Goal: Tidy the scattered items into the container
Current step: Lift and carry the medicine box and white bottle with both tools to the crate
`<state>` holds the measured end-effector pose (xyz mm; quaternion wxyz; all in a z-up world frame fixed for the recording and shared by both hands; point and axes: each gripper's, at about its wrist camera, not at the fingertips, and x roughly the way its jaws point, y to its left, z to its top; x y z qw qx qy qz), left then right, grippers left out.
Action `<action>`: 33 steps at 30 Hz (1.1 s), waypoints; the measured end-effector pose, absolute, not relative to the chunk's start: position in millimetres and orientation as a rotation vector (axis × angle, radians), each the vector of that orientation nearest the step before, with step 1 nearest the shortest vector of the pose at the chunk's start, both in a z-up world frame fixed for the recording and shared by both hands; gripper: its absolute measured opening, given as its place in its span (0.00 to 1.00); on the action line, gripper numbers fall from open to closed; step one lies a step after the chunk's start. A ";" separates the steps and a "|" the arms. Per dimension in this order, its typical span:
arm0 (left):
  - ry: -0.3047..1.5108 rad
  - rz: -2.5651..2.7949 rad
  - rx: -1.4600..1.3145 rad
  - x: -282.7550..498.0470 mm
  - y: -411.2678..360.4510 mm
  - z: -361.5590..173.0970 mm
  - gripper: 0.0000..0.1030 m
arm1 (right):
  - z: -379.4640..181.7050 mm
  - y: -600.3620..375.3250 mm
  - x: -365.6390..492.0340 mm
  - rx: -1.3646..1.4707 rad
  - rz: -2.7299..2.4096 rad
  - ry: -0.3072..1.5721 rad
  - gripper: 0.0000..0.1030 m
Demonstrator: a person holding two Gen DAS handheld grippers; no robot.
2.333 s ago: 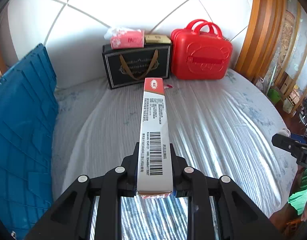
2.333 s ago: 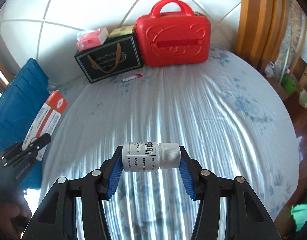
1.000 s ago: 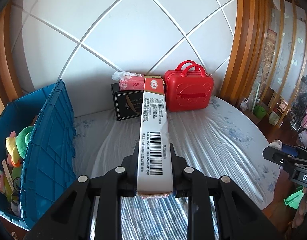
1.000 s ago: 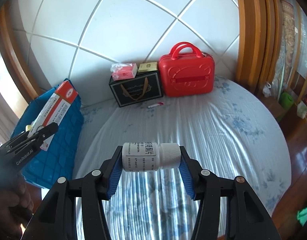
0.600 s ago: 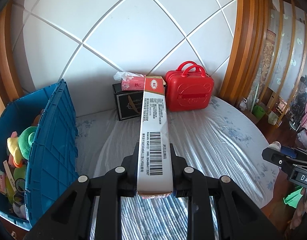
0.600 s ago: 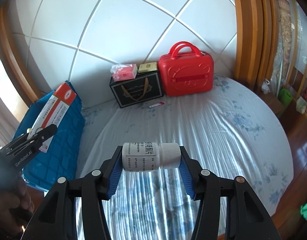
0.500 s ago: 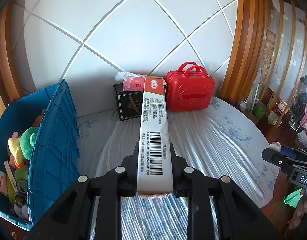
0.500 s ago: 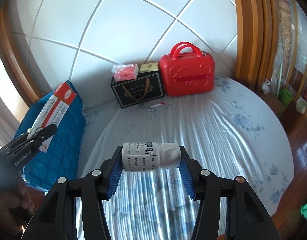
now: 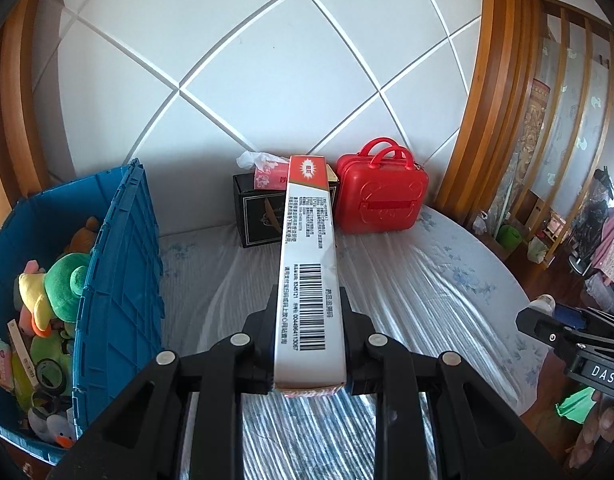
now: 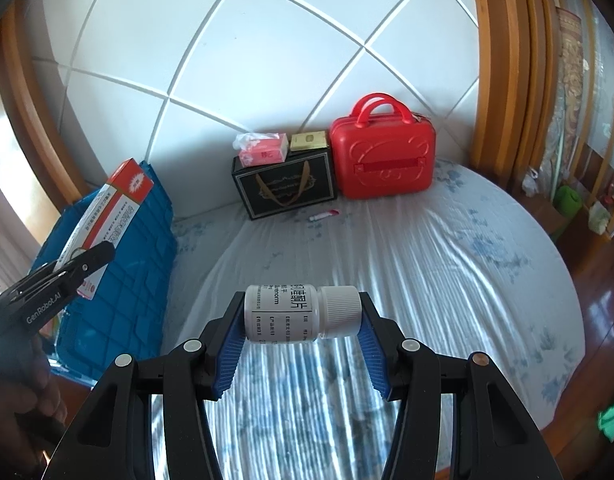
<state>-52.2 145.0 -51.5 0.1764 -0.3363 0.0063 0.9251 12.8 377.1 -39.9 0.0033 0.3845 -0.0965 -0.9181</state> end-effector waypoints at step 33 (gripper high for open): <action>-0.088 2.747 -0.930 -73.6 -18.7 -39.1 0.22 | -24.8 217.2 -34.2 1.135 -2.752 -0.167 0.50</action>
